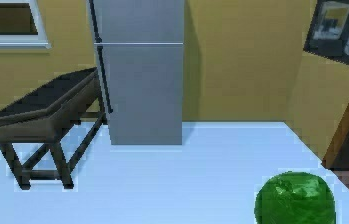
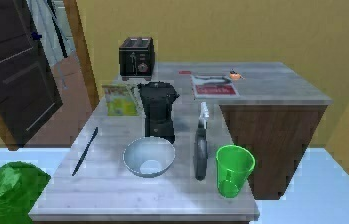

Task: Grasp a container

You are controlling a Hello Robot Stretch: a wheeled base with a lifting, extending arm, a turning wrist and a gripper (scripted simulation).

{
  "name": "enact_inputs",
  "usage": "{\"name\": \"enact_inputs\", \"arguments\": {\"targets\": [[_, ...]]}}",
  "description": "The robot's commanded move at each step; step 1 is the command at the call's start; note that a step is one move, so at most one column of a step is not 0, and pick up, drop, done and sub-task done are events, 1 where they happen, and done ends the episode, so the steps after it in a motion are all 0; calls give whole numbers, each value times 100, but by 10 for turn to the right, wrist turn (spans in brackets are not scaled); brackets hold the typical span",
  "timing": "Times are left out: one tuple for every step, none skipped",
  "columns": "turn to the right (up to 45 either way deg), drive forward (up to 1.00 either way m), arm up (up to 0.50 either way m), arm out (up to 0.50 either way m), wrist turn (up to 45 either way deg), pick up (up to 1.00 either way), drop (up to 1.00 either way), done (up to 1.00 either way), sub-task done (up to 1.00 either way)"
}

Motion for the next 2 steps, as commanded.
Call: {"name": "enact_inputs", "arguments": {"targets": [[0, 0, 50, 0, 0, 0, 0, 0, 0], [0, 0, 38, 0, 0, 0, 0, 0, 0]]}}
